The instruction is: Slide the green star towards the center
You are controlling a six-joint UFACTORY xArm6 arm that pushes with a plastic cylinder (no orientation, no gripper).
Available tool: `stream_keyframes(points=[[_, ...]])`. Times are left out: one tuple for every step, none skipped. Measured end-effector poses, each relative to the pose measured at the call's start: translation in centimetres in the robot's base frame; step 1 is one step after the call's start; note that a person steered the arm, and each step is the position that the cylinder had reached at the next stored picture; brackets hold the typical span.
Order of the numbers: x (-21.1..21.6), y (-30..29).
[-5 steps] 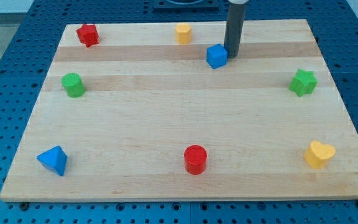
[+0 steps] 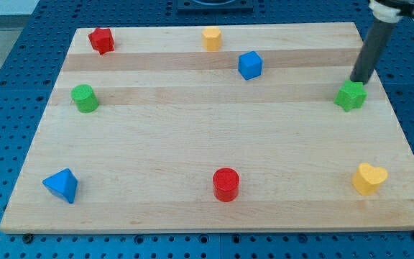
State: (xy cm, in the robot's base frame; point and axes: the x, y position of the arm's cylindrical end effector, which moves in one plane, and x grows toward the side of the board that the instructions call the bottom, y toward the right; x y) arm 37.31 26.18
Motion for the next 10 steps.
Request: stream_keyframes(points=[[2.4,1.0],[3.7,0.5],[3.7,-2.0],[3.7,-4.1],[3.6,-6.7],[2.7,-7.4],[1.4,-7.9],[1.3,-9.6],[1.3,-11.5],[1.3,-13.0]])
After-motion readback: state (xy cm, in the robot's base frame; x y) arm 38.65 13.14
